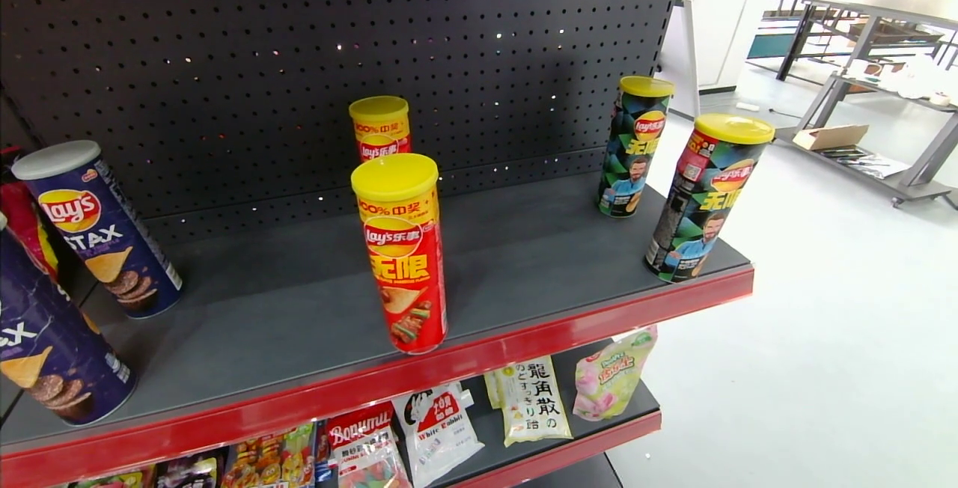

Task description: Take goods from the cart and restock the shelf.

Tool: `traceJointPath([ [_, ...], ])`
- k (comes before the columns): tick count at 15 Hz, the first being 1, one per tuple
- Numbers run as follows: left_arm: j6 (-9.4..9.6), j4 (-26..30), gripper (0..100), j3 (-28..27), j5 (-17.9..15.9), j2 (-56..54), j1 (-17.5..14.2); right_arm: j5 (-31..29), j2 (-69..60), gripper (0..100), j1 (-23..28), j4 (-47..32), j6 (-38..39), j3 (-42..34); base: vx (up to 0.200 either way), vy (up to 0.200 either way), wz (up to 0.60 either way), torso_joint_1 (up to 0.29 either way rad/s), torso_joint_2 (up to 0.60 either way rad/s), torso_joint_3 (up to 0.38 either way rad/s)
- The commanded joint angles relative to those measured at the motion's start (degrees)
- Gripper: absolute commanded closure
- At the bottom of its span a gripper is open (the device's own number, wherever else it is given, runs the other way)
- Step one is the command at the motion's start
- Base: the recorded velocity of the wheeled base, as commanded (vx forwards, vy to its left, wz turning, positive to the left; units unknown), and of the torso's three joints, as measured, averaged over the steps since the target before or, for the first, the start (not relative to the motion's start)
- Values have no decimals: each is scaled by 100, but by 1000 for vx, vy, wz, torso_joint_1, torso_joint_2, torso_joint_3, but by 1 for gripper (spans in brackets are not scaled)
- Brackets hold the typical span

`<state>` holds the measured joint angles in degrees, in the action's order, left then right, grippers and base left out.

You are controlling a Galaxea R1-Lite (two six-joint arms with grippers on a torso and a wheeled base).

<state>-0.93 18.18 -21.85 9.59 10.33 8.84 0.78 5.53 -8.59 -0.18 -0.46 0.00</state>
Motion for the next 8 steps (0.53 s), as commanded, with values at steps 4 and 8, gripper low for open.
traceJointPath([
  [4, -4, 485, 0, 198, 16, -505, -515, 1, 9, 0, -2, 1, -24, 0, 0, 0, 150, 1, 1, 2],
  [8, -13, 450, 0, 330, -28, -523, -515, 1, 9, 0, -2, 1, -15, 0, 0, 0, 600, 2, 6, -1],
])
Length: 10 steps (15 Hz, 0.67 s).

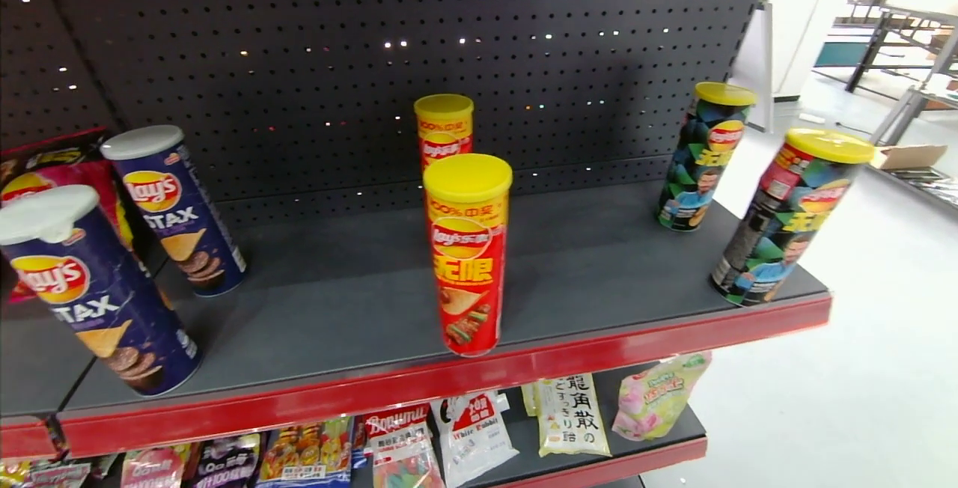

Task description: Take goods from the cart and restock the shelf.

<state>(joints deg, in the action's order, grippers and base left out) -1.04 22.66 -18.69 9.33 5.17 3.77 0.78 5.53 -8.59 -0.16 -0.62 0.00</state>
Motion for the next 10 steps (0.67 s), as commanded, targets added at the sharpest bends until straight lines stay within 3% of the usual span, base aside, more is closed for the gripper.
traceJointPath([
  [1, -2, 1, 0, 23, -10, -7, -8, 1, 9, 0, -2, -2, 1, 0, 0, 0, 600, 2, -2, 7],
  [2, -11, -7, 0, 76, -27, -7, -8, 1, 9, 0, -2, -2, 1, 0, 0, 0, 600, -2, 2, 2],
  [5, -11, -464, 0, 392, -45, -7, -8, 1, 9, 0, -2, -2, 27, 0, 0, 0, 0, 0, 0, 0],
  [8, -11, -1581, 0, 1174, -142, -7, -8, 10, 9, 0, -2, -2, 1, 0, 0, 0, 0, 0, 0, 0],
  [10, -2, -1994, 0, 1500, -256, -7, -8, 150, 0, 0, -2, 7, -35, 0, 0, 0, 0, 0, 0, 0],
])
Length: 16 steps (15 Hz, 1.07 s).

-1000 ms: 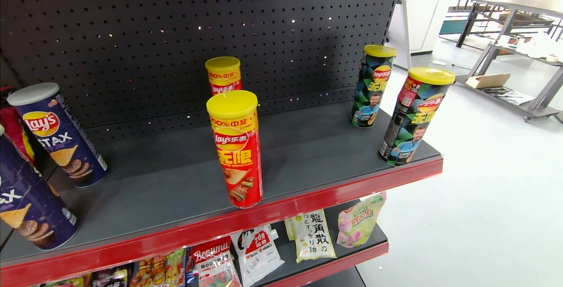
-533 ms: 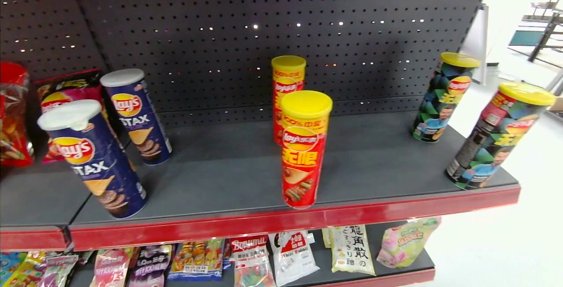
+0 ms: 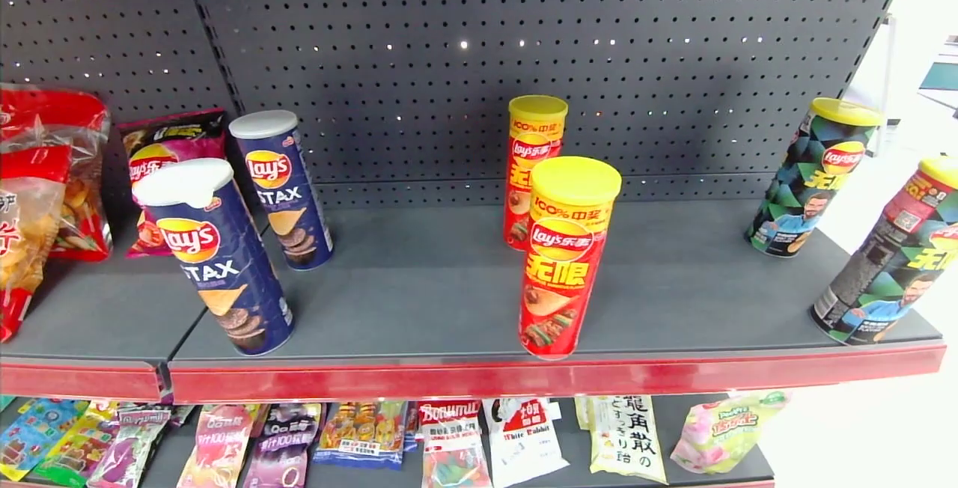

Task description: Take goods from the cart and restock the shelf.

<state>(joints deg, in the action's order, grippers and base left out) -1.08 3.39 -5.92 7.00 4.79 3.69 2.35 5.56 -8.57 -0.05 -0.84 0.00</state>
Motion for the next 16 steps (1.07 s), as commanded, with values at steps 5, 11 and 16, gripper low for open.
traceJointPath([
  [5, -349, -497, 0, 566, -348, 22, 0, 907, 2529, 0, -646, 198, -39, 2039, 0, 0, 0, 0, 0, 0],
  [11, -129, -365, 0, 592, -427, 13, -18, 529, 5350, 0, -1147, 743, -355, 2813, 0, 0, 0, 0, 0, 0],
  [16, 65, -356, 0, 592, -489, 13, -18, 310, 6554, 0, -1463, 761, -338, 3146, 0, 0, 0, 0, 0, 0],
])
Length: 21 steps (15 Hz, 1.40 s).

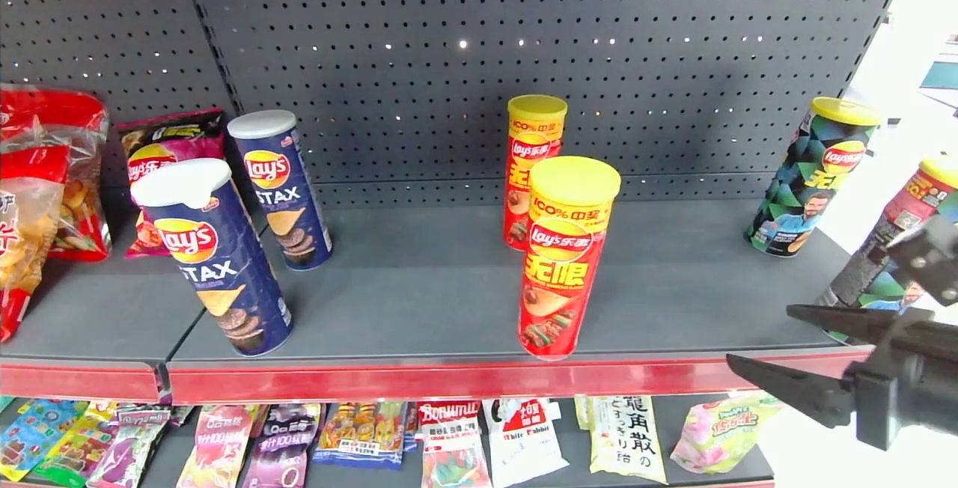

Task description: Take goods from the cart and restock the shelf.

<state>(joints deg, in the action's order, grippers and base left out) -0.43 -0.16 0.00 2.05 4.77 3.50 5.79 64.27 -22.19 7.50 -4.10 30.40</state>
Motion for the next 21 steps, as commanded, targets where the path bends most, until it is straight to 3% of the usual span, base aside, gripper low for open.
traceJointPath([
  [1, -1, -11, 0, 0, 6, 16, 2, -403, 1009, 0, -102, 6, -12, 150, 0, 0, 0, 0, 0, 0],
  [10, -1, -2, 0, 0, 6, 16, 2, -843, 2389, 0, -216, 15, 14, 1222, 0, 0, 0, 0, 0, 0],
  [19, 8, -2, 0, 0, 6, 16, 2, -825, 2626, 0, -699, 59, 23, 1381, 0, 0, 0, 0, 0, 0],
  [21, 8, -2, 0, 0, 6, 16, 2, -834, 2837, 0, -752, 481, 14, 1389, 0, 0, 0, 0, 0, 0],
])
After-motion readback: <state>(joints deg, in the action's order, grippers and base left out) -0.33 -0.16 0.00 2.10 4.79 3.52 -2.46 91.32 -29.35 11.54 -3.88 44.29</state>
